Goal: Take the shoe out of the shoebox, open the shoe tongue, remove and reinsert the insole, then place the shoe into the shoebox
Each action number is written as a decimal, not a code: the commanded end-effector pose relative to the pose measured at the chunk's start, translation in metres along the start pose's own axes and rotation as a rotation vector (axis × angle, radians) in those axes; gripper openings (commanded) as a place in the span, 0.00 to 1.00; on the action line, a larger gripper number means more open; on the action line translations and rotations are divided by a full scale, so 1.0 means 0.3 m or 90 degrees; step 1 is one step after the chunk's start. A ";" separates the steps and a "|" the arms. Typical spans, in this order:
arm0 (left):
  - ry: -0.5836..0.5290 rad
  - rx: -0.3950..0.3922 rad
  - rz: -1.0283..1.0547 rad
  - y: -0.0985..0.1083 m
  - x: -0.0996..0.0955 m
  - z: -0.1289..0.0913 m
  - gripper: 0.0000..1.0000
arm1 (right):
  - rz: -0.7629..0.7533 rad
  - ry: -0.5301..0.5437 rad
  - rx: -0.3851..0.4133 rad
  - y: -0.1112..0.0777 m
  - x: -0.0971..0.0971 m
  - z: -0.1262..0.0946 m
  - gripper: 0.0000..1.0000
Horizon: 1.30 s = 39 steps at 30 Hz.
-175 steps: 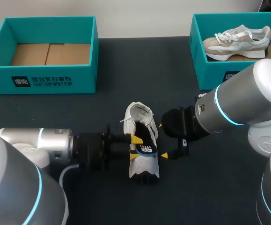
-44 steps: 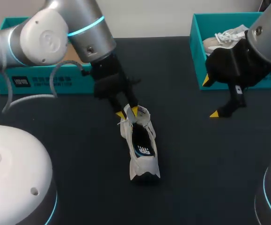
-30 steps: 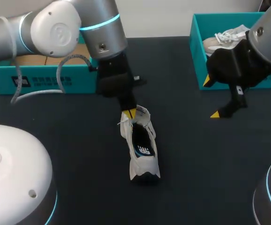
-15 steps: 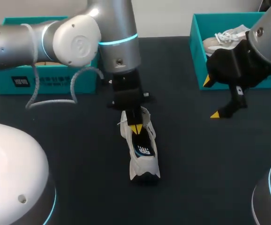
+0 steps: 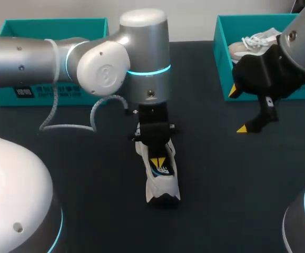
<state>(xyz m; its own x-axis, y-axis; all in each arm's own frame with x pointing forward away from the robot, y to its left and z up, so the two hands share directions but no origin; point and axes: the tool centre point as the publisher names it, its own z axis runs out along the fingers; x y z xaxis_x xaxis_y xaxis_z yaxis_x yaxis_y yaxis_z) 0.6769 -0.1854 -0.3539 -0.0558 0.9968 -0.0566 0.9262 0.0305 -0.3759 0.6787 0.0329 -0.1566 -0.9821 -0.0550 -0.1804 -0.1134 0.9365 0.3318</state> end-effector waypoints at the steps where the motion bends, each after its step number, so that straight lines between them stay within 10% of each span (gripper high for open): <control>1: 0.002 -0.010 -0.008 -0.003 0.009 0.031 0.00 | 0.000 0.003 0.002 0.004 -0.010 0.007 1.00; 11: -0.003 -0.047 -0.045 0.030 0.012 0.122 0.00 | 0.000 0.003 0.002 0.004 -0.010 0.007 1.00; 23: -0.005 -0.003 0.005 -0.073 0.027 -0.015 0.00 | 0.000 0.003 0.002 0.004 -0.010 0.007 1.00; 39: 0.028 0.023 -0.005 -0.043 -0.007 0.164 0.00 | 0.000 0.003 0.002 0.004 -0.010 0.007 1.00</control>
<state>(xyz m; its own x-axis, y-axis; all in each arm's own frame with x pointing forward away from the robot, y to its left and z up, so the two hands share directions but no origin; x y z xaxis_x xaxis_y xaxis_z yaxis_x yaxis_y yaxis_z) 0.6465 -0.1831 -0.3801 -0.0486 0.9984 -0.0298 0.9122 0.0322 -0.4084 0.6786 0.0323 -0.1577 -0.9817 -0.0550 -0.1823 -0.1142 0.9360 0.3329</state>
